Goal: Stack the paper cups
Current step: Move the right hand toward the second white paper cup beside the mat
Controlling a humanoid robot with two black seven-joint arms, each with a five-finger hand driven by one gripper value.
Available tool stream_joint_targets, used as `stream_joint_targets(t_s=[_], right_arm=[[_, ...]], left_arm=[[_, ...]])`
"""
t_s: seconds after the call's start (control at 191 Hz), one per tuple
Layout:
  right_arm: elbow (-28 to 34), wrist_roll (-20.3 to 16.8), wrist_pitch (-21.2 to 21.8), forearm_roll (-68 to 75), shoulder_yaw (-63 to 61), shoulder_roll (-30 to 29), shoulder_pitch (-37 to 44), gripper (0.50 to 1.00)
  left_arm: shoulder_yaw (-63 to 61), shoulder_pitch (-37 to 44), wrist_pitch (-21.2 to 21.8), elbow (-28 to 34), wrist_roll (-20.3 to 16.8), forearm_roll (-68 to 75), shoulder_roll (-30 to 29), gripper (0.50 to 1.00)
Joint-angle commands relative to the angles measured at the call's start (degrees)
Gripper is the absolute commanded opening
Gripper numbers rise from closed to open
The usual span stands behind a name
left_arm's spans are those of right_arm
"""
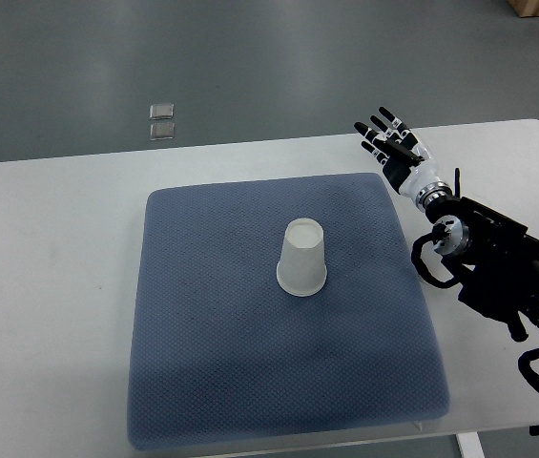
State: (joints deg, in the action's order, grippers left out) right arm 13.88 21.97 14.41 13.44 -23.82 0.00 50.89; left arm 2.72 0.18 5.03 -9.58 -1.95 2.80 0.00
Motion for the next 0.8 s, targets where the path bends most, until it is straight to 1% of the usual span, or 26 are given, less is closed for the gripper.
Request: stream_joint_targets(t_s=[0.0, 0.32, 0.567, 0.682, 0.792], right_arm=[[0.0, 0.0, 0.0, 0.0, 0.0, 0.0, 0.0, 0.924], [0.0, -0.1, 0.0, -0.1, 0.1, 0.0, 0.2, 0.924], [0.1, -0.2, 0.1, -3.1, 0.2, 0.0, 0.7, 0.924], [3.2, -0.4, 1.1, -6.2, 0.5, 0.0, 1.2, 0.924], [6.5, -0.4, 1.1, -10.9, 0.7, 0.0, 1.4, 0.924]], left_arm=[[0.0, 0.0, -0.1, 0.0, 0.1, 0.0, 0.0, 1.000], [-0.2, 0.0, 0.0, -0.1, 0.0, 0.0, 0.0, 1.000], [-0.1, 0.0, 0.0, -0.2, 0.0, 0.0, 0.0, 1.000], [-0.1, 0.0, 0.0, -0.2, 0.0, 0.0, 0.0, 1.000], [-0.1, 0.0, 0.0, -0.2, 0.0, 0.0, 0.0, 1.000]])
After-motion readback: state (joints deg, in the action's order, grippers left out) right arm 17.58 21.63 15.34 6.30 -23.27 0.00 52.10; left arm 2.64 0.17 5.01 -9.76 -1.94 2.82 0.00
